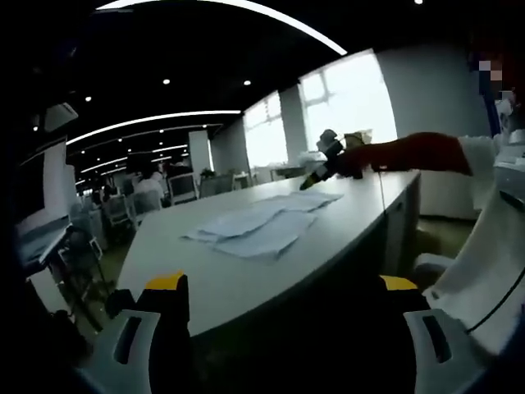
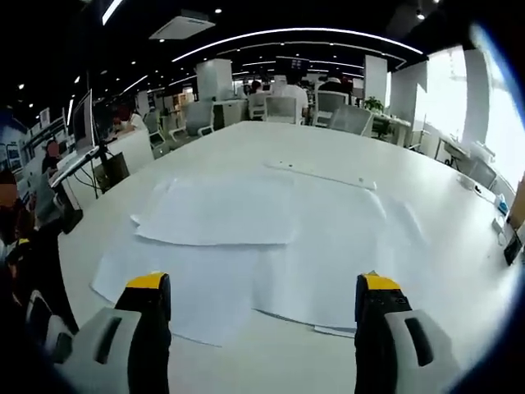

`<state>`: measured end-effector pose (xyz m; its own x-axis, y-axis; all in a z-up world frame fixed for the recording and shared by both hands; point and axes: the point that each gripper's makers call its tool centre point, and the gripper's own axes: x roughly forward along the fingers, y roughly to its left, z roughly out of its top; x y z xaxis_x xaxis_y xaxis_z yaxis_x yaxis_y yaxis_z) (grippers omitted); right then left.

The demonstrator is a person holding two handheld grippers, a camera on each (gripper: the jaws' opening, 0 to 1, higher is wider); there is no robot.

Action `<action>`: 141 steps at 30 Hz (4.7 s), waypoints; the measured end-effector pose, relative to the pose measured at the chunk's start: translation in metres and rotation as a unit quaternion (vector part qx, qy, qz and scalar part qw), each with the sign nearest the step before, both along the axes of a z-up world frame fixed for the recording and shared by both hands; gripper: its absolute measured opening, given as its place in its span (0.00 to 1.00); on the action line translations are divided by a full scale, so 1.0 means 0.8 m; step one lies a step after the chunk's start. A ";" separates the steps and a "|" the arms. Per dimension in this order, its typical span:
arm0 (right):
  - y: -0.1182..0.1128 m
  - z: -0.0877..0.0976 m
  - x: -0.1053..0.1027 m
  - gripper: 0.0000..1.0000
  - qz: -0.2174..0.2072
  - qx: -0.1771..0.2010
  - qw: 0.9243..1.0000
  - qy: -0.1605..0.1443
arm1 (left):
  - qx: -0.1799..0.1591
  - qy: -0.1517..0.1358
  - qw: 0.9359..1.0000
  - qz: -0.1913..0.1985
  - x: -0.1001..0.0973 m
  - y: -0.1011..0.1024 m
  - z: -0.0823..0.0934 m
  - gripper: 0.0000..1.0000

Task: Organize the stack of printing papers by aligning and flattening the scattered papers on the table

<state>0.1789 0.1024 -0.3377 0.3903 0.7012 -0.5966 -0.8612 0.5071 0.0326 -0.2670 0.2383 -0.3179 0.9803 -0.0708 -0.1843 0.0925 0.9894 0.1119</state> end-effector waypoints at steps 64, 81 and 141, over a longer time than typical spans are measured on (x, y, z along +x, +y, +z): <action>-0.002 0.009 0.013 0.87 0.018 -0.008 1.000 -0.013 | -0.029 0.018 0.999 0.027 0.163 0.095 -0.005 0.94; 0.020 0.022 0.027 0.88 0.055 -0.010 0.998 -0.042 | -0.041 0.021 0.998 0.038 0.181 0.115 -0.008 0.93; 0.104 -0.072 0.070 0.85 0.225 -0.100 0.966 -0.082 | -0.044 0.008 0.997 0.069 0.219 0.164 -0.003 0.91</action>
